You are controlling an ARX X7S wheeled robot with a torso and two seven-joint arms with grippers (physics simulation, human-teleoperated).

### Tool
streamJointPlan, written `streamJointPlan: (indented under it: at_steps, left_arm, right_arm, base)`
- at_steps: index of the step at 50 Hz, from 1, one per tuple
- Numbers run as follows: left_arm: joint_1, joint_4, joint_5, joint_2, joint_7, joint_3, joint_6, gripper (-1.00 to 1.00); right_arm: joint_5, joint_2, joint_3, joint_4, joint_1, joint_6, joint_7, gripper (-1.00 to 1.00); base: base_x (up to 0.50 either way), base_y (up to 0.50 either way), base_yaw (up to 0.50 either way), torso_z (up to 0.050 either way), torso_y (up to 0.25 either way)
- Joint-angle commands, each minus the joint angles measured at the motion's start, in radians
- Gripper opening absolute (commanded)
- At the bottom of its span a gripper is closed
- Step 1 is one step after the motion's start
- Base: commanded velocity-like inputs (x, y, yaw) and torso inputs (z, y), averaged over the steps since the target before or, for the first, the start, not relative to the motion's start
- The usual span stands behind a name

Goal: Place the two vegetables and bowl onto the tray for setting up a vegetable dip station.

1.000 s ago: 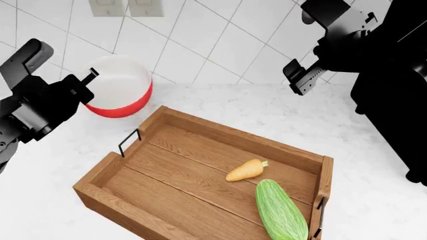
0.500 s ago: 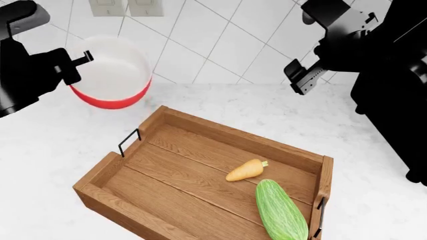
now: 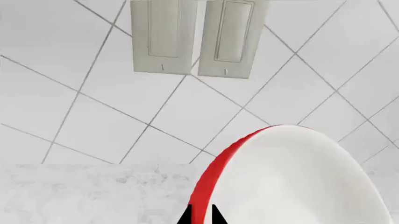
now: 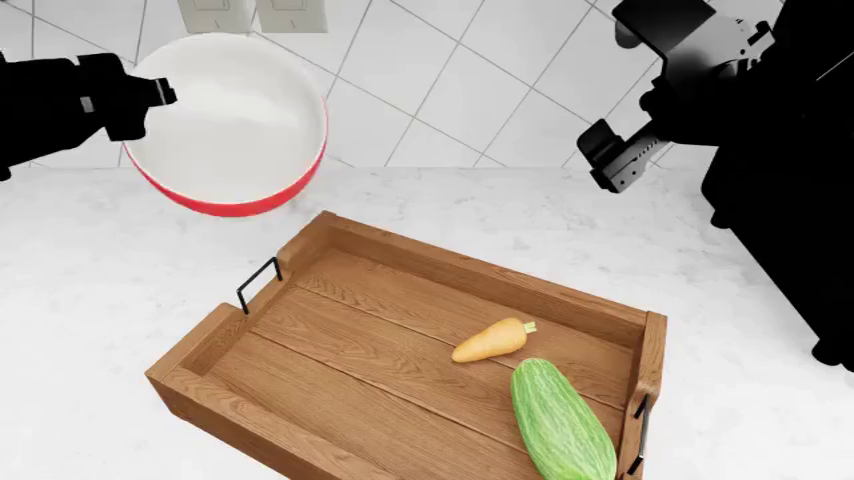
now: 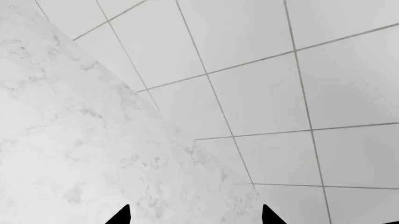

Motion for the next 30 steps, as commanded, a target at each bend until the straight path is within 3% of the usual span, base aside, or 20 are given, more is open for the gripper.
streamJointPlan:
  at_steps: [1,6,30]
  left_arm:
    - [-0.048,0.112,0.0,-0.028,0.151,0.019,-0.096,-1.0]
    - [-0.08,0.138,0.042,-0.008,0.247,0.031,-0.101,-1.0]
    - [-0.145,0.144,-0.002,0.019,0.333,-0.012,-0.097,-1.0]
  right_arm:
    - [0.009,0.01,0.006,-0.022,0.004,0.018,0.015,1.0]
    - [0.014,0.02,0.009,-0.036,0.006,0.03,0.025,1.0]
    - [0.031,0.044,0.02,-0.065,-0.025,0.029,0.048,1.0]
  base:
    - [0.0,0.0,0.0,0.0,0.0]
    - [0.0,0.0,0.0,0.0,0.0]
    - [0.0,0.0,0.0,0.0,0.001]
